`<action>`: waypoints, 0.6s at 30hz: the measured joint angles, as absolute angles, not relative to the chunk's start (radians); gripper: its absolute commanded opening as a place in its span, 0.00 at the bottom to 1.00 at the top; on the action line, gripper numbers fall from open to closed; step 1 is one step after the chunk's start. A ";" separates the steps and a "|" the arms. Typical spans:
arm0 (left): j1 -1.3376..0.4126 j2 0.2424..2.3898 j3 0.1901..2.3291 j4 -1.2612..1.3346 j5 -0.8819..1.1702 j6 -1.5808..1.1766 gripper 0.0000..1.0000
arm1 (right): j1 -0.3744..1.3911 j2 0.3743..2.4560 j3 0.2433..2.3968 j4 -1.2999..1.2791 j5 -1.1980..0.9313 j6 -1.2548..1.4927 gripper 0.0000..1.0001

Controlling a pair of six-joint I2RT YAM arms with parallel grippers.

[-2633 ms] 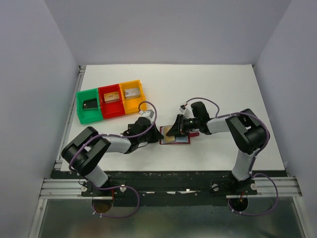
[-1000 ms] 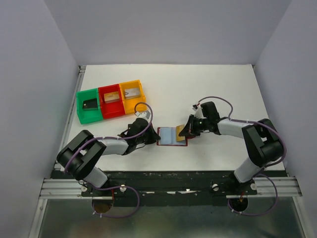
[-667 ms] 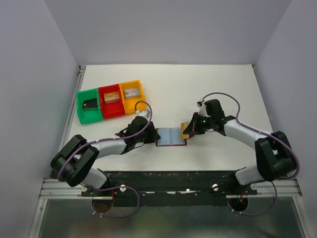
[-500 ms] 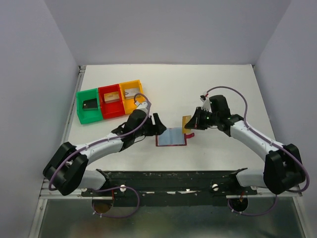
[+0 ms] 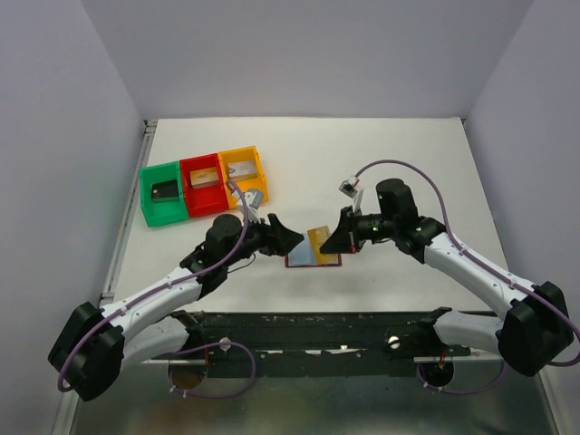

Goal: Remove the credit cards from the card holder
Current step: Place the credit card at the center of the board.

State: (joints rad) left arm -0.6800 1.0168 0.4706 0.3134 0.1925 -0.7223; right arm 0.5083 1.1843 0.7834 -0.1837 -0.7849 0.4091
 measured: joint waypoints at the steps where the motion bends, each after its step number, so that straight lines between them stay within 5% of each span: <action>1: -0.680 1.013 0.457 0.333 0.215 -0.723 0.77 | 0.529 1.184 0.783 -0.184 -0.805 0.396 0.00; 18: -0.649 0.920 0.400 0.584 0.522 -0.707 0.75 | 0.595 1.184 0.801 -0.233 -0.952 0.312 0.00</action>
